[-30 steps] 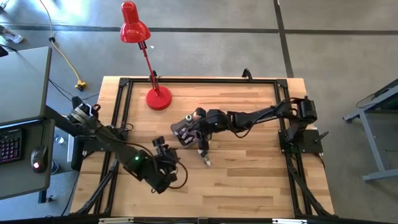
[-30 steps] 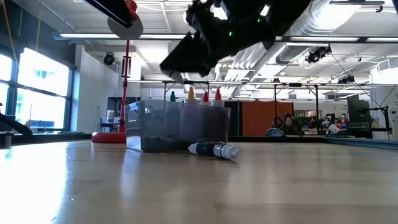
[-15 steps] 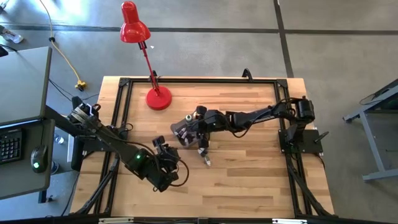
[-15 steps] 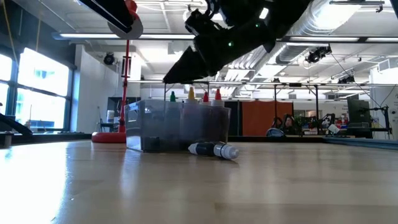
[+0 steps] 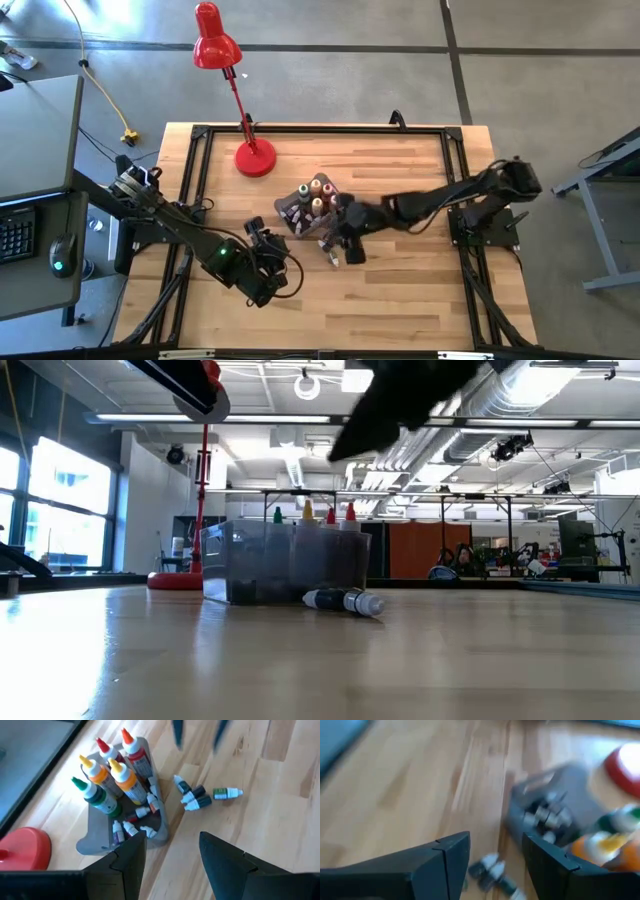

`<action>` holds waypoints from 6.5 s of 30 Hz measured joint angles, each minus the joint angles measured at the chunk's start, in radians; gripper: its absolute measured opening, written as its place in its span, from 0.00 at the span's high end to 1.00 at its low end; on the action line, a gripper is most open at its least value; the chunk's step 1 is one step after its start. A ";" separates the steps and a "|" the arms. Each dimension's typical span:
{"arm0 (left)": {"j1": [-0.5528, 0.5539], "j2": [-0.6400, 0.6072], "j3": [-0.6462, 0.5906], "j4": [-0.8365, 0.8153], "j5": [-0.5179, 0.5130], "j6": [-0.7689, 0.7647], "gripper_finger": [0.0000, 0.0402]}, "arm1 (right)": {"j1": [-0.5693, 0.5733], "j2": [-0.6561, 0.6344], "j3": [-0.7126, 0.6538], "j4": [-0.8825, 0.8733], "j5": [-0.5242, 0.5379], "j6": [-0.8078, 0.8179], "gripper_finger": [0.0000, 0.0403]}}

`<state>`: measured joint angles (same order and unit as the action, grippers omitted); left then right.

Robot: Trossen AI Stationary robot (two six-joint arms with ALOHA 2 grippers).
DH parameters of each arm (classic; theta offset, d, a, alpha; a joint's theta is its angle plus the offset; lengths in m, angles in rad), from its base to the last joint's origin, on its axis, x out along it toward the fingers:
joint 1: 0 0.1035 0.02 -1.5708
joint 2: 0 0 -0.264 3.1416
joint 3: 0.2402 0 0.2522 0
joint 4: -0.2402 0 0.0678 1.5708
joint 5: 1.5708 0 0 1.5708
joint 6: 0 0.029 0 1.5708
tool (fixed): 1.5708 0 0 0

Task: Pick & Place food coloring
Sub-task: Put the bottom small green food coloring bottle into the bin, then put the small green food coloring bottle into the bin

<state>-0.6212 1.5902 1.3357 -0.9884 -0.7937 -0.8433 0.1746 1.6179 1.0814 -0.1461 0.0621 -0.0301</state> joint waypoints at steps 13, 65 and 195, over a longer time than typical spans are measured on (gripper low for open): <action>0.000 0.000 0.000 -0.001 -0.020 -0.004 0.55 | 0.123 0.225 -0.038 0.032 0.269 0.438 0.56; 0.000 0.000 0.000 0.028 0.004 0.001 0.55 | 0.164 -0.028 -0.309 0.228 -0.220 -0.336 0.56; 0.000 0.000 0.000 0.028 -0.027 0.026 0.55 | -0.077 0.216 -0.212 0.335 0.013 -0.086 0.57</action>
<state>-0.6212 1.5898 1.3357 -0.9607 -0.8207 -0.8169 0.0978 1.8336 0.8692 0.1885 0.0756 -0.1162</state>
